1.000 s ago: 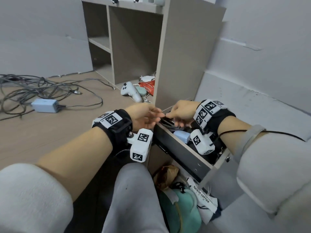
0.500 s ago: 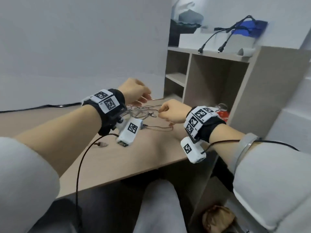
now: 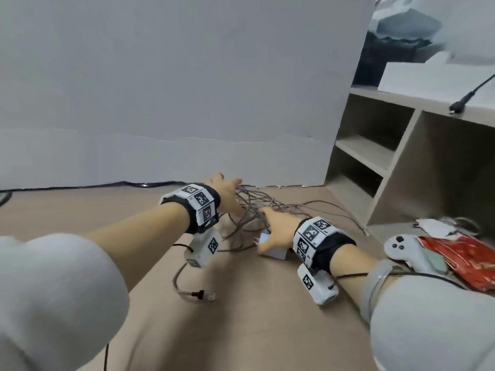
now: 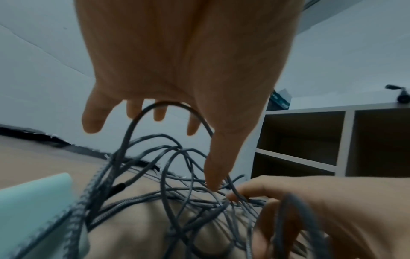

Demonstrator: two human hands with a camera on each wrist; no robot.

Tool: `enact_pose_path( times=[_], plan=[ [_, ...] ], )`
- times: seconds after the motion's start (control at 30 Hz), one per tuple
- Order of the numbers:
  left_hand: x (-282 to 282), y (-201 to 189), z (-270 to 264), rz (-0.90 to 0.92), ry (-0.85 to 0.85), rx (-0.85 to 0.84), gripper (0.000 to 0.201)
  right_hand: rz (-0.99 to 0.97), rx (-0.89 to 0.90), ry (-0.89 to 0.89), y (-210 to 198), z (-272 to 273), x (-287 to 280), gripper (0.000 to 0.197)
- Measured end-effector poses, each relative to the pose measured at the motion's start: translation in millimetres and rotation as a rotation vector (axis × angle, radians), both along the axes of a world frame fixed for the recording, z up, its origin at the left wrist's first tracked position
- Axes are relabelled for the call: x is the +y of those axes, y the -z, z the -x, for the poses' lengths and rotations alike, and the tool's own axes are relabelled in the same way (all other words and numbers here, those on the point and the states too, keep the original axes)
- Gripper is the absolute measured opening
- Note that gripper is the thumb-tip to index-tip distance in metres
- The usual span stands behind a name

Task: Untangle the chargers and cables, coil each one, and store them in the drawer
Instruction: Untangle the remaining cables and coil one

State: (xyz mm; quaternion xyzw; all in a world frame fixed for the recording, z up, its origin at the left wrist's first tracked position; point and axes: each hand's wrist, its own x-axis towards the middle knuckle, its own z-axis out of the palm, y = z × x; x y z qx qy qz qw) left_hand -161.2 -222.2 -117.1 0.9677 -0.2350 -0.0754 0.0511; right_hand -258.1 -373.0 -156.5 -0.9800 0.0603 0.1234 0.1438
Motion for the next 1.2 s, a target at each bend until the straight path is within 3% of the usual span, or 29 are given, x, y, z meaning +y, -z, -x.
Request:
enact_pose_path(
  times=[0.1,0.23,0.37,0.5,0.6,0.7,0.83,0.93,1.0,1.2],
  plan=[
    [-2.9,3.6,-19.3,-0.021,0.162,0.110,0.079,0.092,0.024,-0.030,0.0,-18.5,-3.4,0.081],
    [5.1,3.4,-29.0,0.016,0.143,0.239,0.039,0.072,0.001,-0.071,-6.7,-28.5,-15.5,0.053],
    [26.3,-6.2,-50.9,0.284,0.031,0.419,0.030,0.026,-0.068,0.010,-16.0,-33.7,-35.4,0.037],
    [57.1,-32.1,-73.5,0.668,-0.030,0.581,0.015,-0.003,-0.195,0.110,-35.7,-35.5,-57.5,0.024],
    [81.6,-53.0,-88.6,0.877,0.051,0.664,0.026,0.004,-0.292,0.219,-47.0,-35.3,-71.4,0.017],
    [91.4,-67.8,-95.6,1.014,0.083,0.535,0.030,-0.056,-0.380,0.228,-53.8,-38.3,-75.0,0.019],
    [95.5,-73.5,-110.1,1.145,-0.024,0.091,0.029,-0.011,-0.388,0.053,-56.4,-42.8,-57.4,0.025],
    [100.8,-80.8,-115.8,1.228,-0.120,-0.096,0.028,0.103,-0.344,-0.076,-54.4,-49.5,-38.9,0.024],
    [102.2,-92.2,-112.1,1.266,-0.065,-0.079,0.026,0.179,-0.312,-0.123,-54.2,-54.3,-29.6,0.034],
    [115.2,-123.8,-88.4,1.214,0.291,0.275,0.026,0.250,-0.174,-0.090,-60.6,-59.6,-17.1,0.052]
  ],
)
